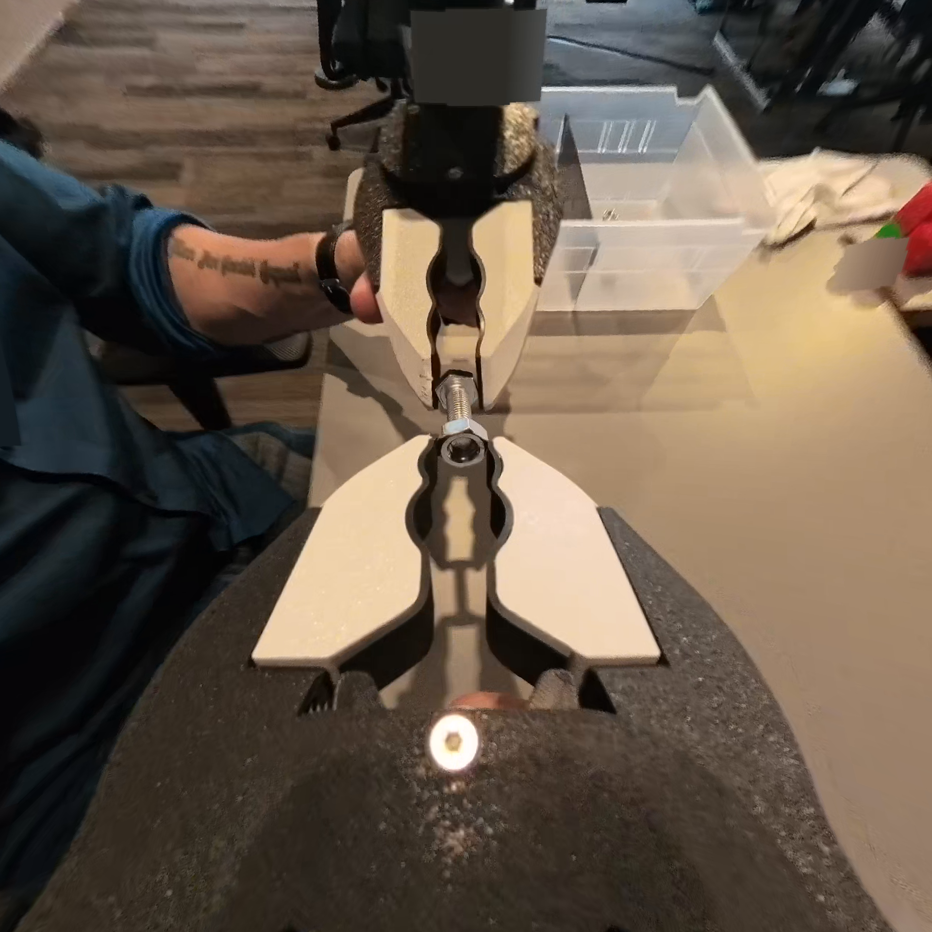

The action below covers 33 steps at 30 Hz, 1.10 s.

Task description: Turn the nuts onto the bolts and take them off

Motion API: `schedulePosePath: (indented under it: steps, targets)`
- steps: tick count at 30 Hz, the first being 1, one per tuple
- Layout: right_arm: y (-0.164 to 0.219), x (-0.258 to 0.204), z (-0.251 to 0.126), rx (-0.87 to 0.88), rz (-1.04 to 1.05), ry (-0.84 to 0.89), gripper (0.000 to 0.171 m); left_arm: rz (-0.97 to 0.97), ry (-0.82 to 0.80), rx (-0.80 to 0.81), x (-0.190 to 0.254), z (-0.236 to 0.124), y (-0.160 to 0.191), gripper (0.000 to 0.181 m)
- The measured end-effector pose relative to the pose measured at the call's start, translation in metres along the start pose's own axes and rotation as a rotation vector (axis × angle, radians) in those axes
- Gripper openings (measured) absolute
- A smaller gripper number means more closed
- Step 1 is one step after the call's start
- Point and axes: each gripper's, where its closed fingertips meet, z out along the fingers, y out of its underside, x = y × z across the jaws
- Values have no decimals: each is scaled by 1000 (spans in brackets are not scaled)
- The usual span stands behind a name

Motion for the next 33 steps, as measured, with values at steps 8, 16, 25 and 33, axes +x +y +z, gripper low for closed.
schedulePosePath:
  steps: [8,16,25,33]
  targets:
    - [10,1,-2,45,656,-303,17,129,-108,-121,-3,3,6,18]
    - [13,0,-3,150,950,-506,18,158,-134,-151,-3,6,8,18]
    - [1,15,-15,110,165,-21,44,-2,-5,2,-1,0,-1,18]
    - [-3,1,-4,29,-181,103,42,-53,52,63,3,-3,-6,18]
